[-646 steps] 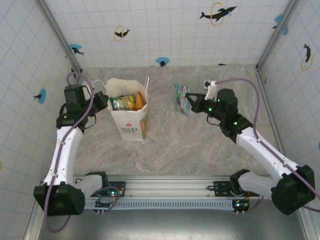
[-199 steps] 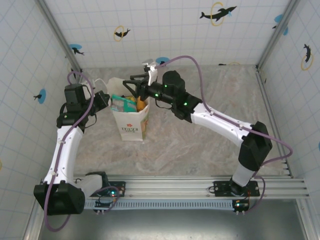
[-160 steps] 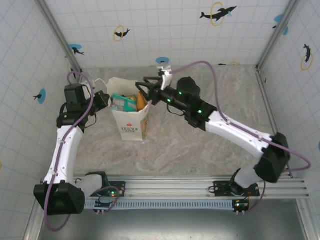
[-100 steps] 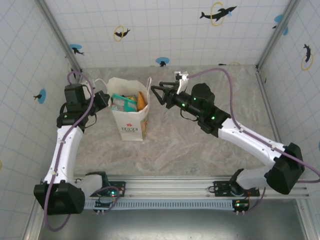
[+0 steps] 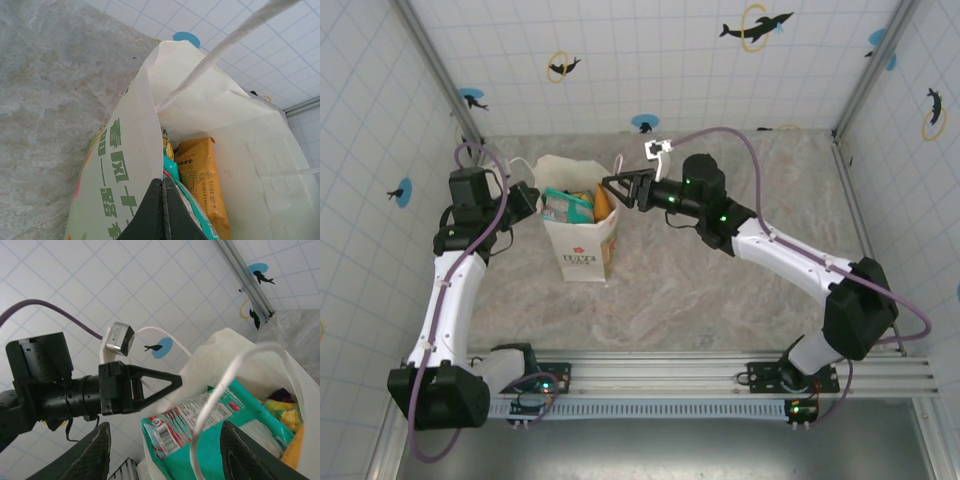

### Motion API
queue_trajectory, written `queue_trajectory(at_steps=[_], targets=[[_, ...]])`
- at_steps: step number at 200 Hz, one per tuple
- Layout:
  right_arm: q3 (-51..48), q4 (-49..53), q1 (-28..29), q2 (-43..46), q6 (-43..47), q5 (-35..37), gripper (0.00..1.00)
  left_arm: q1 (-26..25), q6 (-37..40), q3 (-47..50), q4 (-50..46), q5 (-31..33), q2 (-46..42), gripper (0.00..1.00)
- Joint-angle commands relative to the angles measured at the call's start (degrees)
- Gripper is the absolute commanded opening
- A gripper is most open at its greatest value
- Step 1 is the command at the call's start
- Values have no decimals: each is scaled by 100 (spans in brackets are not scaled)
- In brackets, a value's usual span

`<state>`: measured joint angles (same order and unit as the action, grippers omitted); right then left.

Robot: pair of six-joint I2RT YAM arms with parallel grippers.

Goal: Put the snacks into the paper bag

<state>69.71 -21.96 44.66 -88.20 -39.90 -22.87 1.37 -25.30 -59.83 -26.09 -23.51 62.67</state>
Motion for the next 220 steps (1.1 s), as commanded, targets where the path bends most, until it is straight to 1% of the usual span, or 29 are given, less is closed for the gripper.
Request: queue_trajectory(at_steps=[1,12,20,34,40,45,53,66,78,106,108,114,136,160,196,220], targets=[[381,-450,-64,-183,-156,-235,57,-23,179,-82,121,-128,-36,0],[428,-528,-100,-259,-198,-235,52,-22,184,-89,116,-161,-31,0],[450,-590,-129,-297,-218,-227,45,-23,213,-99,105,-199,-29,0],[473,-705,-181,-329,-255,-217,19,-22,236,-120,117,-271,-19,0],[473,-759,-210,-329,-263,-217,10,-22,235,-141,114,-302,-10,0],[481,-778,-227,-314,-264,-201,5,-22,213,-159,126,-318,-5,0],[490,-814,-251,-287,-255,-187,1,-22,192,-194,145,-373,6,0],[508,-783,-297,-212,-195,-149,0,-31,151,-230,192,-456,21,0],[525,-698,-335,-115,-84,-92,0,-72,87,-247,291,-665,46,0],[483,-391,-395,260,244,37,0,-352,53,-369,330,-600,149,0],[476,-369,-403,288,265,191,0,-373,47,-375,349,-611,155,0],[445,-295,-416,383,342,290,0,-441,23,-387,383,-641,188,0],[291,-32,-466,742,541,444,0,-860,6,-493,445,-613,351,0],[-72,230,-576,1213,752,696,0,-1406,-71,-510,686,-441,529,0],[-679,459,-879,1928,842,1003,0,-2125,-196,-649,936,-249,920,0],[-1083,582,-1243,2327,786,1050,0,-2522,-281,-679,1081,-116,1152,0]])
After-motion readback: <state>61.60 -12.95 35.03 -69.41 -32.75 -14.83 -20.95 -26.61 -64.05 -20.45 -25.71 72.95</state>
